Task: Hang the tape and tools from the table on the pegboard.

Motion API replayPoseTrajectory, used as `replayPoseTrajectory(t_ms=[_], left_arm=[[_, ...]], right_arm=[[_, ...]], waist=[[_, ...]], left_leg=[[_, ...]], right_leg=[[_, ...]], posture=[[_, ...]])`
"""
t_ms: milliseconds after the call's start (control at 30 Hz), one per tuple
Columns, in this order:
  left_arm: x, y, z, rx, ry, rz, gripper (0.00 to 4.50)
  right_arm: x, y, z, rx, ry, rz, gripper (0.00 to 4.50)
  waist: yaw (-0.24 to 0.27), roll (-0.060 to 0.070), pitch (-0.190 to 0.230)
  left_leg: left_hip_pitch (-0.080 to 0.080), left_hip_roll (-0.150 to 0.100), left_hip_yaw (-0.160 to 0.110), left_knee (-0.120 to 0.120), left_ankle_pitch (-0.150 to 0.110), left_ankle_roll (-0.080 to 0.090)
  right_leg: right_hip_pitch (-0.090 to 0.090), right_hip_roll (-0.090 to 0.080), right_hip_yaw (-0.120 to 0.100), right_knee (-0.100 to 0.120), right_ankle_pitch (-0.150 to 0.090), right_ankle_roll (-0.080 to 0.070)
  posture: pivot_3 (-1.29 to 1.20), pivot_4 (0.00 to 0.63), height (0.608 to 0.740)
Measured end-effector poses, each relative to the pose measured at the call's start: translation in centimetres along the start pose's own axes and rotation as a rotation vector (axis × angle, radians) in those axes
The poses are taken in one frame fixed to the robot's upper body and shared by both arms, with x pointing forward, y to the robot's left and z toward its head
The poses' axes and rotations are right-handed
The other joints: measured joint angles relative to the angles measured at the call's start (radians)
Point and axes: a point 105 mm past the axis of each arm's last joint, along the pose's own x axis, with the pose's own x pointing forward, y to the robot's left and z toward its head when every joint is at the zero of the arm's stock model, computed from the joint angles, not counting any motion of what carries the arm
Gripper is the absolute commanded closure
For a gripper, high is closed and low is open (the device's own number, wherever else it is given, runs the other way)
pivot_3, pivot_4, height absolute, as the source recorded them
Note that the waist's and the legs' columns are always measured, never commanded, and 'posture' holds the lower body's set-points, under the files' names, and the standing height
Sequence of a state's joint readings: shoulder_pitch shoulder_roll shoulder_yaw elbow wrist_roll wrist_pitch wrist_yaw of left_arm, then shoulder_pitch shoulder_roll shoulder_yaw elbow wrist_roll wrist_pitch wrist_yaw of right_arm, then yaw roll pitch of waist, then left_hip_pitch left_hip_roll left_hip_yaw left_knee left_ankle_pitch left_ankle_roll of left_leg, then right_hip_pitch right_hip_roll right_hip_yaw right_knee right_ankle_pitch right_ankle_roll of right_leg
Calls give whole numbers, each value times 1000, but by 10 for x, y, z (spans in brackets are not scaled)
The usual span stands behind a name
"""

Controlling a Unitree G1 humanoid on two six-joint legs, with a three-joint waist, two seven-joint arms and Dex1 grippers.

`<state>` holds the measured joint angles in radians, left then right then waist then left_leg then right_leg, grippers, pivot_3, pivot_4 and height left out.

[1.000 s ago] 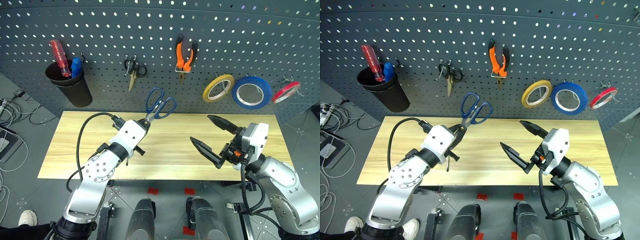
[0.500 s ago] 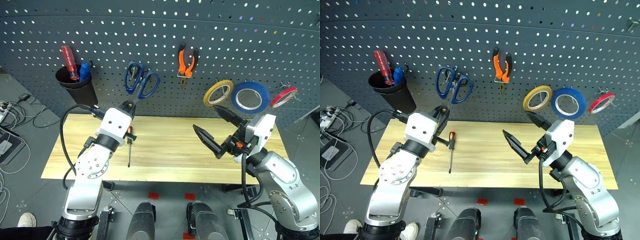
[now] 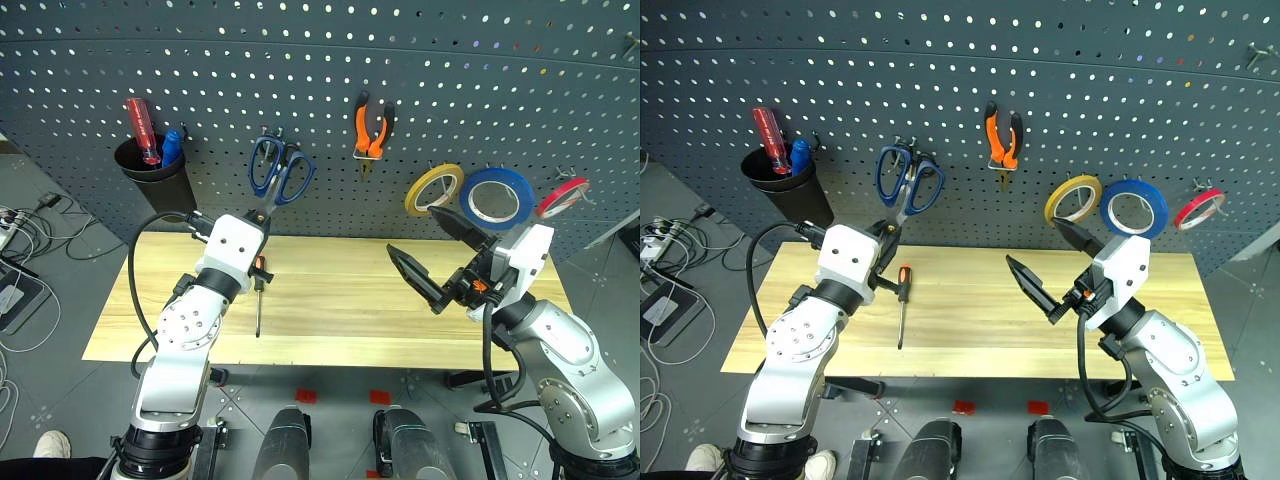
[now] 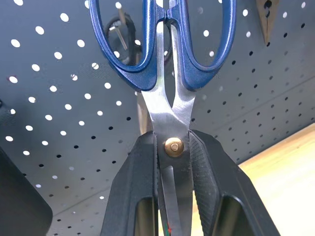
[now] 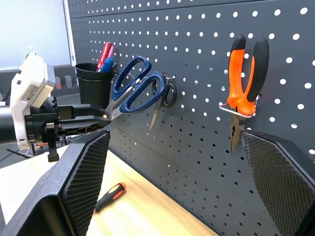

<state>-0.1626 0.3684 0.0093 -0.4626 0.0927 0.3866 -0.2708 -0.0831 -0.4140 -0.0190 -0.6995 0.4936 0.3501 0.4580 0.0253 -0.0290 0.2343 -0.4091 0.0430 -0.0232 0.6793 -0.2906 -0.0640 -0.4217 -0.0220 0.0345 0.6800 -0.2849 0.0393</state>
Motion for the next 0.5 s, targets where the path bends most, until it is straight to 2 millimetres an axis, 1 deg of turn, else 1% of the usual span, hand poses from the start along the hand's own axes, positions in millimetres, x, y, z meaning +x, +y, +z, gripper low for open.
replayPoseTrajectory(t_ms=[67, 167, 200, 267, 367, 400, 433, 500], left_arm=[[0, -1, -3, -7, 15, -8, 3194], [0, -2, -5, -20, 26, -13, 2394], [0, -2, -5, -22, 26, -14, 2021], [0, -3, -6, -24, 31, -16, 1477], [-3, -4, -11, -29, 51, -19, 654], [-4, -5, -14, -32, 64, -20, 294], [-5, -6, -18, -38, 80, -22, 57], [-8, -9, -29, -70, 137, -24, 14]], right_arm=[[0, 0, -1, 2, 5, -5, 0], [0, -1, -1, 4, 8, -7, 0], [0, -1, -1, 4, 8, -7, 0], [0, 0, -1, 4, 10, -7, 0], [-2, 0, -3, 6, 18, -7, 0], [-3, 0, -4, 9, 25, -8, 0], [-4, 1, -6, 11, 31, -7, 0], [-6, 1, -9, 10, 48, 0, 0]], waist=[[0, 0, 0], [0, 0, 0], [0, 0, 0], [0, 0, -1], [0, 0, -1], [0, 0, -1], [0, 0, -1], [0, 0, -1]], left_leg=[[0, 0, 0, 0, 0, 0], [0, 0, 0, 0, 0, 0], [0, 0, 0, 0, 0, 1], [0, 0, 0, 0, -1, 2], [1, 0, 0, 0, -2, 3], [1, 0, 0, 0, -2, 3], [1, 0, 0, 0, -2, 3], [1, 0, 0, 0, -2, 4]], right_leg=[[0, 0, 0, 0, 0, 0], [0, 0, 0, 0, 0, 0], [0, 0, 0, 0, 0, 0], [0, 0, 0, 0, 0, 0], [0, 0, 0, 0, 0, 0], [1, 0, 1, 0, 0, 0], [1, 0, 1, 0, 0, 0], [1, 0, 1, 0, 0, 0]], posture=[[55, 195, 740], [53, 197, 740], [53, 197, 740], [54, 201, 740], [55, 202, 740], [56, 207, 740], [57, 211, 740], [61, 217, 740]])
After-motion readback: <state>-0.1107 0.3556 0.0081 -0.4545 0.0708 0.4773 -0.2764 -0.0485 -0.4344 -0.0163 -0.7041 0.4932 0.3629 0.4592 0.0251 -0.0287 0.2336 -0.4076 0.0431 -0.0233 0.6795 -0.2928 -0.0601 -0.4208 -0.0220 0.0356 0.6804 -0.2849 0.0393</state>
